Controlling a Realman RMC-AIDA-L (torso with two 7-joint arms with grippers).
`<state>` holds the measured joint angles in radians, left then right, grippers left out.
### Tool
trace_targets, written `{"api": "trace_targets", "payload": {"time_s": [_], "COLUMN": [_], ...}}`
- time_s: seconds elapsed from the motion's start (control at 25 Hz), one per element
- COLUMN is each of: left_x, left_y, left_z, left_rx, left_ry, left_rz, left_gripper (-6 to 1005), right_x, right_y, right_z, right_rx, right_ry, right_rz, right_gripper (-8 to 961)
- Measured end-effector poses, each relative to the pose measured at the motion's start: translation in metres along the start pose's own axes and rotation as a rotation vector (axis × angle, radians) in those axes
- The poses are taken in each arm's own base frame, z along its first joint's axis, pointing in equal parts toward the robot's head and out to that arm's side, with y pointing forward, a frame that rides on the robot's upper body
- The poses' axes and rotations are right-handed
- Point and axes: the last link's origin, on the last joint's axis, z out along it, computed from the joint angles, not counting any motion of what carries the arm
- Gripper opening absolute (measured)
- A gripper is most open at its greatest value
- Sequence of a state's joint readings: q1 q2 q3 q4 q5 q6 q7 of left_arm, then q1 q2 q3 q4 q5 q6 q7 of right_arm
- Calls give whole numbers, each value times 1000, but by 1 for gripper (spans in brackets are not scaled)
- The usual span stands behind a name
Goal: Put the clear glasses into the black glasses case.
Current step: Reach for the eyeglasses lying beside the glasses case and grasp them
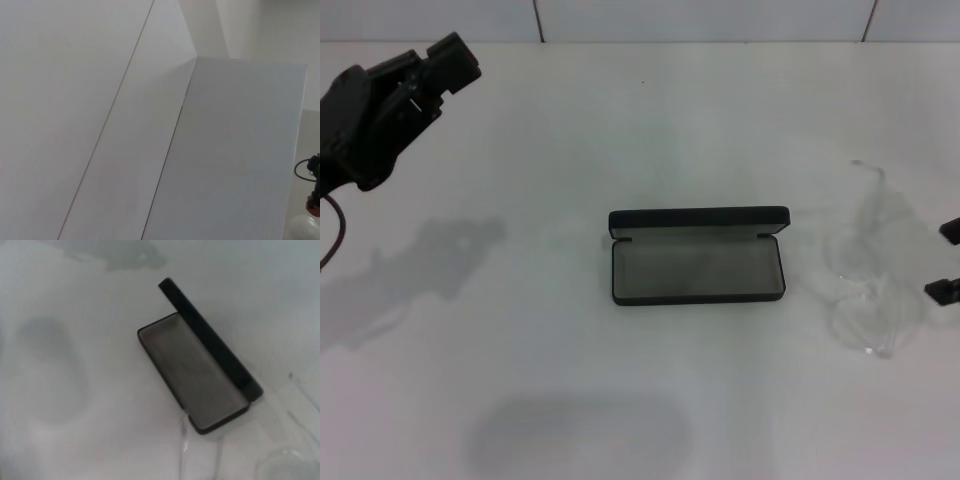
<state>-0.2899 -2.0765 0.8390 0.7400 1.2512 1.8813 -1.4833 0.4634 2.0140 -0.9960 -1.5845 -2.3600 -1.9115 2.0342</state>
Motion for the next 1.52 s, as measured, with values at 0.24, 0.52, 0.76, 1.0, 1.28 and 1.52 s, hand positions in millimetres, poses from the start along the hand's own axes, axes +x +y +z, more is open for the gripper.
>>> {"api": "trace_targets", "payload": {"time_s": [0.24,0.52,0.76,1.0,1.28,1.52], "left_x": [-2,-3,-3,-4,-7,-8], "left_y": [1,0,-2,-10,-15,-17], "left_z": [2,5,6,9,16,15], "left_rx": [-1,-7,-4,26,28,37], "left_ry": [5,3,-2,-22,-60,-62], "left_rz": [-6,-10,-14,-3,0,2], "left_gripper": [96,96,96,96,96,97], "right_x": [13,29,59,78,72,61], "right_y": [-13,-13,-2,3,0,-5], "right_z": [-12,-18,-12,-17,-4,14], "right_rx": [100,106,32,-13,-53,-111], "right_ry": [-77,-84,-78,-210,-297,-370], "right_rz": [62,69,16,37,15,1], "right_gripper": [719,710,702,694,684,676]}}
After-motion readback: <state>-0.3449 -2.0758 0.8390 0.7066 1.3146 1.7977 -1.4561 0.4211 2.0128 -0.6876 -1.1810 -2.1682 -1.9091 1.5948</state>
